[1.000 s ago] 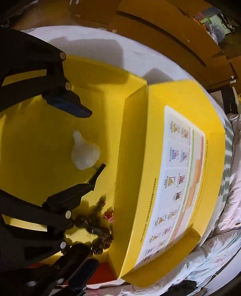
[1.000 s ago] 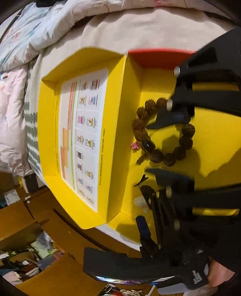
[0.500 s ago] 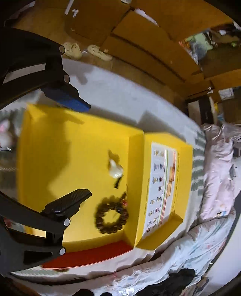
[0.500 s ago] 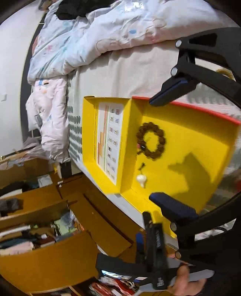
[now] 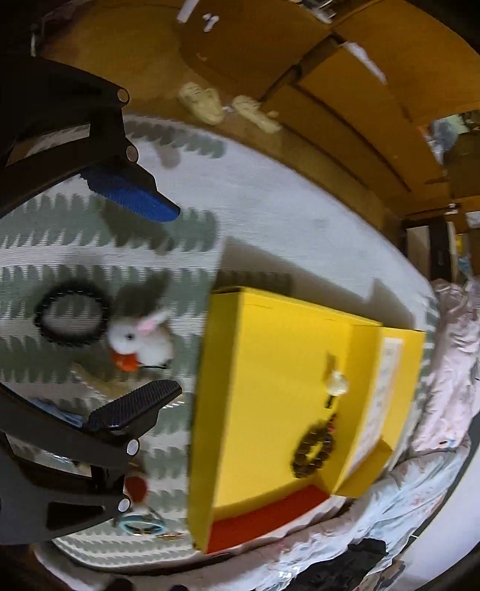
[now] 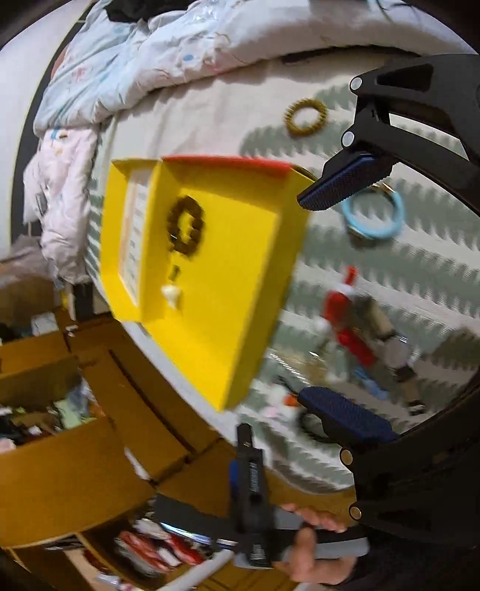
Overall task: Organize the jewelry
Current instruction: 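Move both tools back toward the remaining jewelry on the bed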
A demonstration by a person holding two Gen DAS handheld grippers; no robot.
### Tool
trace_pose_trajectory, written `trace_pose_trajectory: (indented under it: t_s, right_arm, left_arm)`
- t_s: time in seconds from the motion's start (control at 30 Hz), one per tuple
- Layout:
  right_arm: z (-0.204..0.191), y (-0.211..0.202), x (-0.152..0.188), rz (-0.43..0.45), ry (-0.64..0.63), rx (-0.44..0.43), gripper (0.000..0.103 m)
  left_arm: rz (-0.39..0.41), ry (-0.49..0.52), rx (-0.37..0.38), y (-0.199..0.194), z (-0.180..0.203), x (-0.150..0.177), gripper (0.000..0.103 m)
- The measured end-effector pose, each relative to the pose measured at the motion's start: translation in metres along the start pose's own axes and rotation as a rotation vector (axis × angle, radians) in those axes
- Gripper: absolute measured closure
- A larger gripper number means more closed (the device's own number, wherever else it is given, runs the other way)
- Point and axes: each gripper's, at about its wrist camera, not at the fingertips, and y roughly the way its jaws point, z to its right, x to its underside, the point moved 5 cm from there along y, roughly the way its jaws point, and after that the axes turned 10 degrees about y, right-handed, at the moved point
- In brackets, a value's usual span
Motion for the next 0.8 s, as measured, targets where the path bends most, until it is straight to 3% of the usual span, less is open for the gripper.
trace_pose_trajectory:
  t_s: [0.27,0.37,0.6,0.8]
  right_arm:
    - [-0.011,0.032,0.038,-0.102,-0.012,0.029,0.028]
    - [-0.002,0.039,0.036,-0.104,0.009,0.037,0.032]
    - [-0.001,0.056,0.030,-0.127,0.006,0.044,0.037]
    - [-0.003,0.078,0.034,-0.177,-0.007,0.055,0.053]
  left_arm:
    - [-0.085,0.021,0.006,0.029,0.006,0.019,0.017]
    - [-0.123,0.021,0.043,0.040,0.011,0.024,0.017]
    - [-0.149,0.042,0.050,0.052,0.026,0.020,0.017]
    - [-0.192,0.042,0.057,0.067,0.030,0.023,0.017]
